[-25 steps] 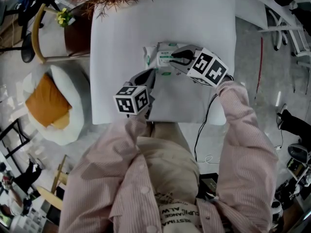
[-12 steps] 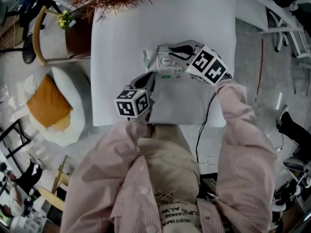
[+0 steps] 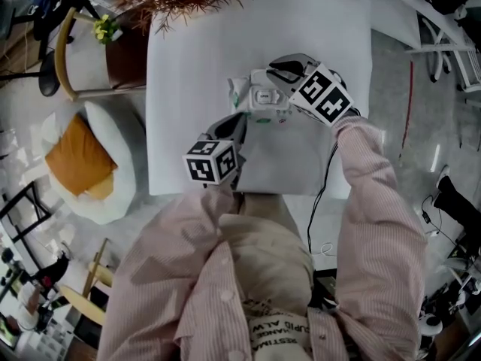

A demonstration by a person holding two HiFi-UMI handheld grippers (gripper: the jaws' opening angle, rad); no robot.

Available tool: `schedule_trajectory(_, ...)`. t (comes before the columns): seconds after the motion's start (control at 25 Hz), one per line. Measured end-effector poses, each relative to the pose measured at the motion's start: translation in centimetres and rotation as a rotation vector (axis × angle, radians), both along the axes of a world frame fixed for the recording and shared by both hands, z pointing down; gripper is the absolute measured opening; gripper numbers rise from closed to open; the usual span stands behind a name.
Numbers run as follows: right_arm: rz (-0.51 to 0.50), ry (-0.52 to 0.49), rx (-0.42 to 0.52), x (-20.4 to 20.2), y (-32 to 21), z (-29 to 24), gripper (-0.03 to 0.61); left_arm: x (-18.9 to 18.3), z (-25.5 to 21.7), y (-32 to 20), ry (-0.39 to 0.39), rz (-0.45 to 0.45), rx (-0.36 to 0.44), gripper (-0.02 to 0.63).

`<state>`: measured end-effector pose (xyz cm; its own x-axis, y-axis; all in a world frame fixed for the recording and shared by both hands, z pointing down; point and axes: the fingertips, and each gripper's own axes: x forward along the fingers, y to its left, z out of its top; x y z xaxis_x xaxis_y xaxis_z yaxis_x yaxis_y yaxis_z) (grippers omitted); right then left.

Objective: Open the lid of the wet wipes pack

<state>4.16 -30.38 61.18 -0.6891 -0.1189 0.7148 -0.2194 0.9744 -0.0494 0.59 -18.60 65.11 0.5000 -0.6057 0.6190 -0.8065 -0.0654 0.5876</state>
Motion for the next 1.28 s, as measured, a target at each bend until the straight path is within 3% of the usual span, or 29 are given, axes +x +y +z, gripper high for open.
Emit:
schedule_trajectory(0.72,0.086,-0.013,-0.001,-0.1,-0.3,0.1,0.046,0.0,-0.1,0.0,-0.007,0.053,0.005,-0.003)
schedule_trajectory(0.84,0.103,-0.028,-0.018,0.2,0.4,-0.6,0.046,0.0,-1.0,-0.2,-0.003,0.063,0.034,-0.003)
schedule_trajectory(1.0,0.121,-0.040,0.027,0.3,1.2,-1.7,0.054,-0.1,-2.7,-0.5,-0.006,0.089,0.080,-0.003)
schedule_trajectory(1.12,0.146,-0.062,0.047,0.3,1.5,-2.9,0.091,-0.1,-3.9,-0.7,-0.008,0.102,0.116,-0.003)
schedule_trajectory(1.28,0.210,-0.115,0.078,0.6,1.9,-4.9,0.040,-0.1,-6.2,-0.8,-0.006,0.115,0.179,-0.003)
